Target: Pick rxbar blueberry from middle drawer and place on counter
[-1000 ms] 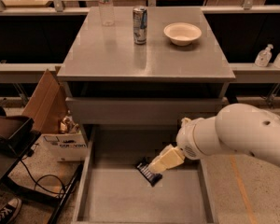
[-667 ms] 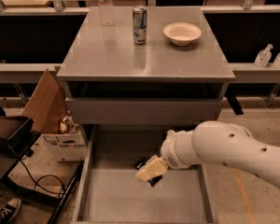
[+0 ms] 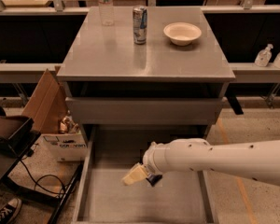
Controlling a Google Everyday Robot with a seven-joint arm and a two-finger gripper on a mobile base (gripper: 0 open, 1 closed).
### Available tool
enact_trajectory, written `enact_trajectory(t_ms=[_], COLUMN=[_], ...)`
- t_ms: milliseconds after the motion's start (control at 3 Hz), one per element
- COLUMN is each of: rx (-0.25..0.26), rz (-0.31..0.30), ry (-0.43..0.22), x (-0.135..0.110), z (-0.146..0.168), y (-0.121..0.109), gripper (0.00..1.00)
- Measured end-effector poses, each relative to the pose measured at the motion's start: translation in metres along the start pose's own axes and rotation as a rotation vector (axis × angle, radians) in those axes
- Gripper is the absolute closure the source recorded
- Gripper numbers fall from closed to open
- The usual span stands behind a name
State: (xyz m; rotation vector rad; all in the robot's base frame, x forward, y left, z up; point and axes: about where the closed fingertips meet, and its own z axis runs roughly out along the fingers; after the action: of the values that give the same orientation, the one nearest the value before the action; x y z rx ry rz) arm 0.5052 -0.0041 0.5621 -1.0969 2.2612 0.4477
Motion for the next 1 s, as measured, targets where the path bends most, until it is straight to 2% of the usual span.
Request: enact_trajectory(t_ms=[333,667,1000], rx=[-0.021,-0.046,-0.050], rz=[0.021,0.043,0.047], ry=[0.011,0.051,0.056], x=[0.013,0.028,0.030], z=[0.043,0.073,0.077], y=[-0.008,-0.014,-0.014], gripper=[0.00,0.00,0.00])
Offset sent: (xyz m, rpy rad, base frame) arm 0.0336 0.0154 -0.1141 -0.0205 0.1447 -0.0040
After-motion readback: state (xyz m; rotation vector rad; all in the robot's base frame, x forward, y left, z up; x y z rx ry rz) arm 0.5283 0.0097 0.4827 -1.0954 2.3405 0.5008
